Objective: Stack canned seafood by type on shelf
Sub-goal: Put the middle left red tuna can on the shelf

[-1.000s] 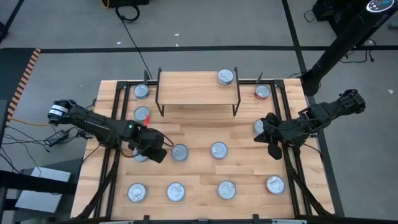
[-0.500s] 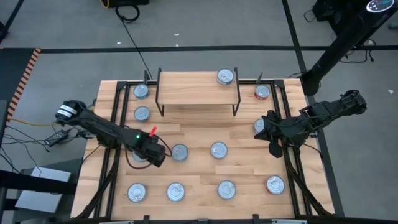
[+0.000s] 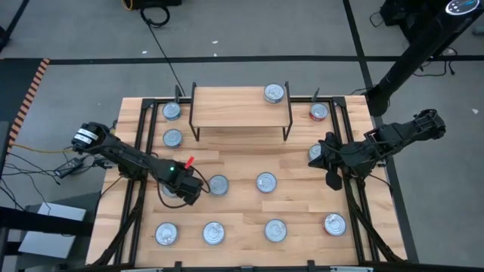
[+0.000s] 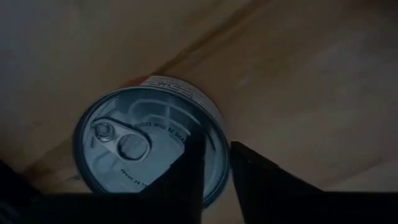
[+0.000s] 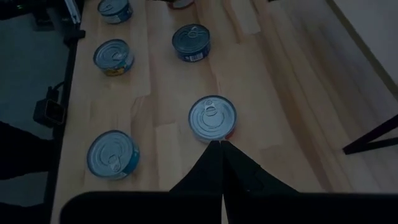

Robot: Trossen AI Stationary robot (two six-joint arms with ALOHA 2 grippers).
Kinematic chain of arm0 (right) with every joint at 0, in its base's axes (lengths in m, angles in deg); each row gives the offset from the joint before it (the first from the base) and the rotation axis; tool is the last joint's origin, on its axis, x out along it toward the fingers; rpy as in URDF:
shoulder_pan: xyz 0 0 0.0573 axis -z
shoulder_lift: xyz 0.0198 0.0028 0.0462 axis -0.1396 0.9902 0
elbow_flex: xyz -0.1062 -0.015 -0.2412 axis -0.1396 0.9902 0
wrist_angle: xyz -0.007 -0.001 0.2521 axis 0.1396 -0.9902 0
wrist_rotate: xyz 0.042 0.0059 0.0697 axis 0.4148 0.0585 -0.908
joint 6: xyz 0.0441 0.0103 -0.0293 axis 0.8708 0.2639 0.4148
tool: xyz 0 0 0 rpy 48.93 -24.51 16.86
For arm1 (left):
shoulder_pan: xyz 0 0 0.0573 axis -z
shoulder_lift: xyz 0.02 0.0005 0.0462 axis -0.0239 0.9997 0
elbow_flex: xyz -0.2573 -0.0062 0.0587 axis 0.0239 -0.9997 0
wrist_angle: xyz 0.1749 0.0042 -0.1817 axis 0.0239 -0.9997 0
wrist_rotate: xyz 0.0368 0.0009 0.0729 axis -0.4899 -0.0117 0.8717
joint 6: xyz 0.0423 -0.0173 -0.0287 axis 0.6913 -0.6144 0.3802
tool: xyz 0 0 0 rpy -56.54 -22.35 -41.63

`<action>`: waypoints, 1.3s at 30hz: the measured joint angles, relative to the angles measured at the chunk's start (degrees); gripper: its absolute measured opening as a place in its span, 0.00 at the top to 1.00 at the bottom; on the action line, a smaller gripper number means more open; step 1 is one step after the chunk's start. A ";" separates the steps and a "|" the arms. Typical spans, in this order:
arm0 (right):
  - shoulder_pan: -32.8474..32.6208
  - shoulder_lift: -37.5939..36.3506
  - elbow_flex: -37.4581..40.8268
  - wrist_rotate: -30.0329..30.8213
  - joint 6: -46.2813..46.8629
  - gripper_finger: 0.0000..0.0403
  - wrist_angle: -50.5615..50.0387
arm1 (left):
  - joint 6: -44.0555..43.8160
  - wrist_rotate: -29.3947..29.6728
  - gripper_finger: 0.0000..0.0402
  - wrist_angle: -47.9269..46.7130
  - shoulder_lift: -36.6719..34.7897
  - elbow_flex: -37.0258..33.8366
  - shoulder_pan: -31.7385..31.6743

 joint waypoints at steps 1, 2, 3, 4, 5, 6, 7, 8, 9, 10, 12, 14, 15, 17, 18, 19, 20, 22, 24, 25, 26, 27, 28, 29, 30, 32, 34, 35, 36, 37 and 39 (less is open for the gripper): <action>0.00 0.00 0.00 0.35 0.02 0.99 0.02 | 0.91 -0.28 0.86 0.48 0.02 0.00 0.00; 0.02 0.00 0.00 0.49 0.00 0.99 0.00 | 1.50 -0.72 0.90 1.12 0.02 -0.02 0.00; 0.01 0.00 0.00 0.54 0.00 0.99 0.00 | 2.39 -1.23 0.94 1.76 -0.07 0.00 0.00; 0.02 0.00 0.00 0.54 0.00 0.99 0.00 | 2.69 -1.64 0.97 2.44 -0.16 0.11 0.00; 0.01 0.00 0.00 0.54 0.00 0.99 0.01 | 3.04 -2.06 0.98 2.89 -0.22 0.43 0.00; 0.00 0.00 0.00 0.54 0.01 0.99 0.00 | 3.90 -2.39 0.98 3.16 -0.42 0.96 0.00; 0.00 0.00 0.00 0.53 0.03 0.99 0.00 | 4.61 -2.68 0.98 3.20 -0.83 1.60 0.00; 0.00 0.00 0.00 0.54 0.09 0.99 0.00 | 5.63 -3.03 0.99 3.09 -1.20 2.49 0.00; 0.00 0.00 0.00 0.52 0.08 0.99 0.02 | 6.82 -3.29 0.99 3.14 -1.46 3.48 -0.05; 0.01 -0.04 0.00 0.52 0.04 0.99 0.02 | 7.97 -3.39 0.99 3.29 -1.69 4.45 -0.07; 0.00 -0.09 0.00 0.52 0.04 0.99 0.07 | 10.11 -3.89 0.99 3.00 -1.92 6.58 -0.07; 0.00 -0.09 0.00 0.50 0.02 0.99 0.09 | 12.63 -4.84 0.99 3.25 -1.94 9.15 -0.07; 0.02 -0.09 0.00 0.45 0.02 0.99 0.12 | 13.89 -5.25 1.00 3.31 -1.94 10.45 -0.07; 0.02 -0.09 0.00 0.33 0.02 0.99 0.25 | 16.00 -6.31 1.00 3.24 -1.95 13.06 -0.07; 0.01 -0.09 0.00 0.32 0.02 0.99 0.38 | 16.18 -6.43 1.00 3.40 -1.95 14.25 -0.07; 0.00 -0.09 0.00 0.30 0.02 0.98 0.55 | 15.93 -6.37 1.00 3.43 -1.95 15.24 -0.07; 0.00 -0.09 0.00 0.30 0.02 0.98 0.66 | 15.14 -6.17 0.99 3.23 -2.00 15.91 -0.07; 0.00 -0.09 0.00 0.28 0.02 0.98 0.77 | 12.74 -5.29 0.98 3.02 -2.00 16.26 0.11; 0.00 -0.09 0.00 0.27 0.02 0.98 0.93 | 11.61 -4.17 0.94 1.70 -1.23 16.25 0.75; 0.02 -0.09 0.00 0.26 0.02 0.98 0.90 | 11.31 -3.14 0.92 0.56 -0.52 16.24 1.32; 0.01 -0.09 0.00 0.26 0.02 0.98 0.91 | 11.16 -2.45 0.90 -0.39 0.24 16.24 1.85; 0.00 -0.09 0.00 0.26 0.02 0.98 0.92 | 11.21 -1.68 0.87 -0.81 1.13 16.24 2.41; 0.00 -0.09 0.00 0.26 0.02 0.98 0.91 | 11.38 -1.06 0.85 -0.98 2.17 16.24 2.93; 0.00 -0.09 0.00 0.26 0.02 0.98 0.91 | 11.53 -0.46 0.82 -1.11 3.23 16.24 3.36; 0.02 -0.09 0.00 0.25 0.02 0.98 0.92 | 11.64 -0.02 0.79 -1.15 4.42 16.24 3.69; 0.00 -0.09 0.00 0.24 0.02 0.98 0.92 | 11.62 1.12 0.75 -1.08 6.42 16.24 4.11; 0.01 -0.09 0.00 0.22 0.02 0.98 0.92 | 11.44 1.77 0.71 -1.07 8.12 16.24 4.17; 0.01 -0.09 0.00 0.20 -0.01 0.98 0.90 | 11.43 2.26 0.70 -1.14 8.88 16.24 4.20; 0.01 -0.09 0.00 0.20 -0.08 0.98 0.91 | 11.42 2.53 0.69 -1.42 9.49 16.24 4.22; 0.01 -0.09 0.00 0.17 -0.28 0.98 0.90 | 11.34 2.58 0.69 -1.91 10.10 16.24 4.20; 0.00 -0.09 0.00 0.13 -0.89 0.98 0.90 | 10.36 2.60 0.69 -3.07 10.97 16.24 4.17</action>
